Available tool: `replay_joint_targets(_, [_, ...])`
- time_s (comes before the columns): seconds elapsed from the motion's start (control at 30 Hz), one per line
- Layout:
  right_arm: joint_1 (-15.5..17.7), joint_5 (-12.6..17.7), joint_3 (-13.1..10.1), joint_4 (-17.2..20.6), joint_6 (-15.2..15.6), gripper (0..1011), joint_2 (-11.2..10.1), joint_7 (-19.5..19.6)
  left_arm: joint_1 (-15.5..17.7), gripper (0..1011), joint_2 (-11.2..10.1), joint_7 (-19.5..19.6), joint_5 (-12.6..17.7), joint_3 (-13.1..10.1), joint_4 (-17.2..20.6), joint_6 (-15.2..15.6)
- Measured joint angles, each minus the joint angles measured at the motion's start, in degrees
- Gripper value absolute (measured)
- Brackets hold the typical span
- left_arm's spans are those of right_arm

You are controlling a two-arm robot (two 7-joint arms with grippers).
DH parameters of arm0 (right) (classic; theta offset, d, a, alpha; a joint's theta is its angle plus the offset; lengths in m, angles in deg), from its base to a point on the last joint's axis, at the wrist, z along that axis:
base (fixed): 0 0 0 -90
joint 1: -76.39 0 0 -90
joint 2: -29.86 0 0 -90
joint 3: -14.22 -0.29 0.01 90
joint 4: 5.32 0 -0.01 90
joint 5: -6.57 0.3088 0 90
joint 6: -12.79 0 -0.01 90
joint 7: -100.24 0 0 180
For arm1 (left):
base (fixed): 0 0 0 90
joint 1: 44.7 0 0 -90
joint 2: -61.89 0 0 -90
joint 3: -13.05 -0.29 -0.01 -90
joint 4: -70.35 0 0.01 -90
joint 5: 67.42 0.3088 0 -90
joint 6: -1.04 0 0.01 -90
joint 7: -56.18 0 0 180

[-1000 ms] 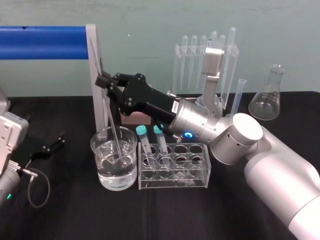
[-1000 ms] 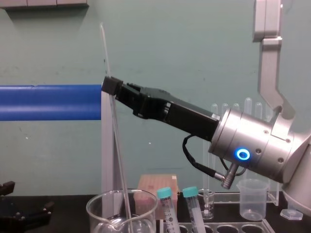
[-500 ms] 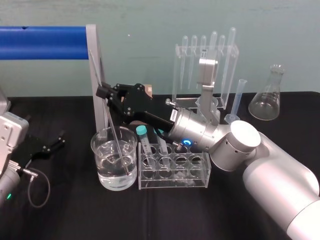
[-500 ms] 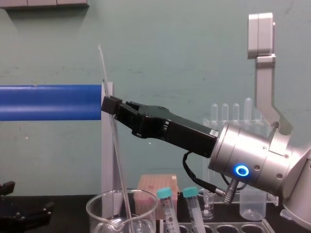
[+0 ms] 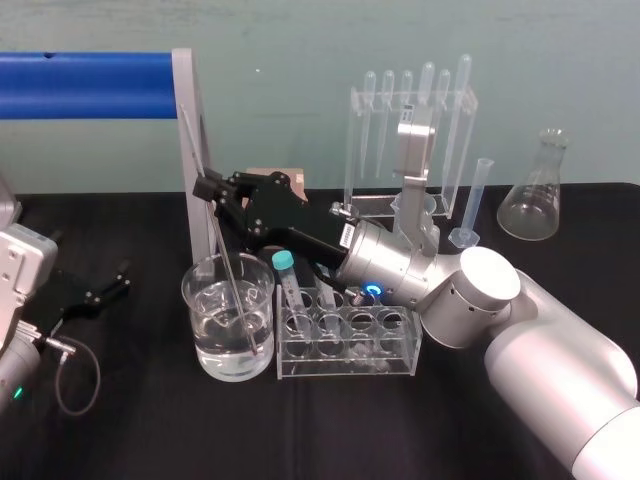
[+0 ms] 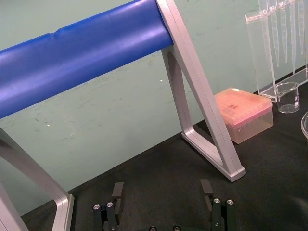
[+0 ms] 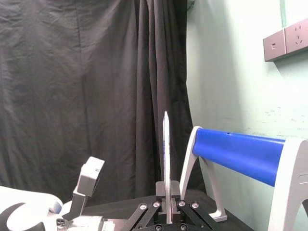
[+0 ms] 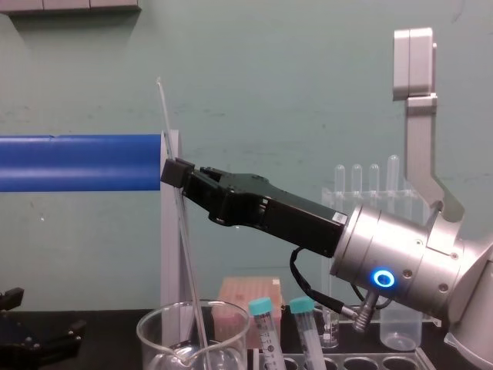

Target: Hold the thermometer with one hand and immerse one end into the beaker, then reinsert it into the test tube rack.

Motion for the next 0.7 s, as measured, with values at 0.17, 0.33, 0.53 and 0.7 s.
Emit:
replay_joint_targets(0.17, [0.21, -0.3, -0.07, -0.02, -0.27, 55, 0.02, 0.01, 0.0, 1008, 0.0, 0.0, 0.0, 0.0, 0.0, 0.0])
replay_joint_targets(0.33, [0.21, -0.64, -0.08, -0.32, -0.66, 55, 0.14, -0.02, 0.0, 1008, 0.0, 0.0, 0.0, 0.0, 0.0, 0.0])
replay_joint_targets(0.53, [0.14, -0.89, -0.21, -0.83, -1.12, 55, 0.46, -0.13, 0.0, 1008, 0.0, 0.0, 0.0, 0.0, 0.0, 0.0])
replay_joint_targets(0.7, [0.19, -0.91, -0.35, -0.93, -1.18, 54, 0.62, -0.3, 0.0, 1008, 0.0, 0.0, 0.0, 0.0, 0.0, 0.0])
